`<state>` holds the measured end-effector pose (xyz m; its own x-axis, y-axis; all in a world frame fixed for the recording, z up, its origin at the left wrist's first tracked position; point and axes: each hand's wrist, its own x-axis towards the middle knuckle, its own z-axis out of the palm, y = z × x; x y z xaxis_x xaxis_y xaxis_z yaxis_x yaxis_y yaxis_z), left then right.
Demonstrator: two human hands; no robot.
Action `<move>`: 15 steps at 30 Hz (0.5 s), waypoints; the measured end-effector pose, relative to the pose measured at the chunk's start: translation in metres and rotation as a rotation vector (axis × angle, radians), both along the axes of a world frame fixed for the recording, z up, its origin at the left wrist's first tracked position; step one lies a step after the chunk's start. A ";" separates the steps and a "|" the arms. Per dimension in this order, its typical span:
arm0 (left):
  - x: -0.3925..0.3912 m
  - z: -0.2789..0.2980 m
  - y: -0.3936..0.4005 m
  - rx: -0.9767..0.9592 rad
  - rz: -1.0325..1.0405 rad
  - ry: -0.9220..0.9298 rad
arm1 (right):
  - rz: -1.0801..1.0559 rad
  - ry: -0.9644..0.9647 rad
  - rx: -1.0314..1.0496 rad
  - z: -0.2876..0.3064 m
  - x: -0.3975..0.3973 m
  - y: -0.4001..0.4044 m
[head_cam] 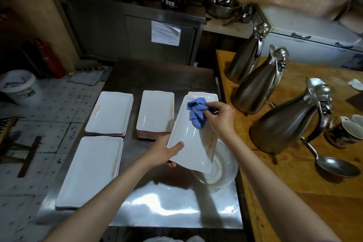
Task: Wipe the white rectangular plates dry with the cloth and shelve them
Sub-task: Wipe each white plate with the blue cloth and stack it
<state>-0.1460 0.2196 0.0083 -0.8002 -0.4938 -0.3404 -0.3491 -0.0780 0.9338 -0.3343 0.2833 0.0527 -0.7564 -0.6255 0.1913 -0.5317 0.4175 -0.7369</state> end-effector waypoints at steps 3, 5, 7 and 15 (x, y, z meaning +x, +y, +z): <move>-0.002 0.000 -0.001 0.000 0.016 -0.020 | 0.038 -0.042 0.030 0.003 0.003 -0.001; -0.003 0.000 0.000 0.019 0.042 -0.016 | 0.090 -0.058 0.034 0.003 0.006 -0.003; -0.004 0.001 0.001 0.042 0.073 -0.008 | 0.151 -0.071 0.052 0.002 0.012 -0.004; -0.002 0.009 0.000 0.036 0.157 0.055 | 0.384 -0.111 0.144 -0.011 0.033 0.009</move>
